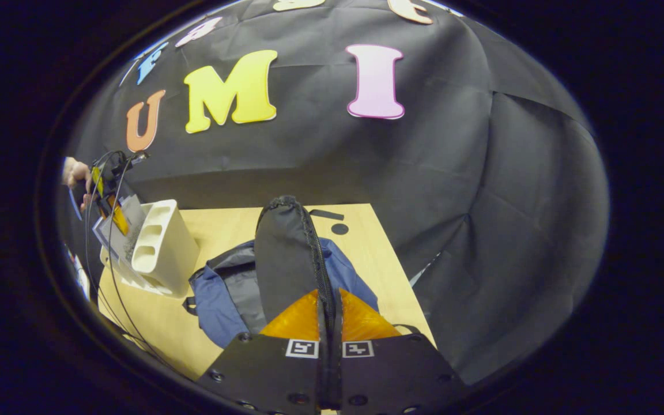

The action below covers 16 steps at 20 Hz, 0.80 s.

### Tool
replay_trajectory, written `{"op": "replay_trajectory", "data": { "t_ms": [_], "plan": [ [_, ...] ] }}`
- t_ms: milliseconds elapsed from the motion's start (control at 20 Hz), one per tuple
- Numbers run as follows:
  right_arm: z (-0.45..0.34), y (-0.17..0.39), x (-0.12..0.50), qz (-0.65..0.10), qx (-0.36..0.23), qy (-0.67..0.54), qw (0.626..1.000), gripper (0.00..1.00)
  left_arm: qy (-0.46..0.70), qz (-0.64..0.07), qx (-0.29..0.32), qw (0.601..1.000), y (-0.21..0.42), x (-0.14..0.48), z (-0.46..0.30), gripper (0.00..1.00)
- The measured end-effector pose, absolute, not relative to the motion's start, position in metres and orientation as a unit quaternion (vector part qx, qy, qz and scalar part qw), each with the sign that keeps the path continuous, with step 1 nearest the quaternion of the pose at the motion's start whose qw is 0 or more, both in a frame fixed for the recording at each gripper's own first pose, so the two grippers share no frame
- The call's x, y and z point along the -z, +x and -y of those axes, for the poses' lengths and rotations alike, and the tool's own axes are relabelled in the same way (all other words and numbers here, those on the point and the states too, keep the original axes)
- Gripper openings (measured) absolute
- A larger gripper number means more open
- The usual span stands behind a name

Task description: Open the schoolbag, grab two books from the bookshelf and put them into the schoolbag.

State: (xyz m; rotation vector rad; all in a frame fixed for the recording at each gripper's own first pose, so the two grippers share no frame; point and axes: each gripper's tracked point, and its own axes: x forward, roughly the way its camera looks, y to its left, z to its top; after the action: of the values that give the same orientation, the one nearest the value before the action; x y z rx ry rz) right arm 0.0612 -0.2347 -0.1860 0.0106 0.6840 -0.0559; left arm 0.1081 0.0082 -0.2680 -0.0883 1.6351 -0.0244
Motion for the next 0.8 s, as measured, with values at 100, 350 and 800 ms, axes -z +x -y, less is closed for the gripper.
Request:
{"op": "replay_trajectory", "data": {
  "t_ms": [100, 350, 800],
  "plan": [
    [0.233, 0.062, 0.185, -0.335, 0.026, 0.001, 0.942, 0.0, -0.054, -0.731, 0.014, 0.68, 0.097, 0.254, -0.008, 0.45],
    [0.231, 0.062, 0.182, -0.333, 0.025, -0.011, 0.943, 0.0, -0.057, -0.723, 0.043, 0.687, 0.058, 0.193, -0.013, 0.43],
    [0.225, 0.056, 0.18, -0.331, 0.033, -0.014, 0.943, 0.0, -0.106, -0.698, 0.099, 0.701, -0.026, 0.106, -0.032, 0.42]
  ]
}}
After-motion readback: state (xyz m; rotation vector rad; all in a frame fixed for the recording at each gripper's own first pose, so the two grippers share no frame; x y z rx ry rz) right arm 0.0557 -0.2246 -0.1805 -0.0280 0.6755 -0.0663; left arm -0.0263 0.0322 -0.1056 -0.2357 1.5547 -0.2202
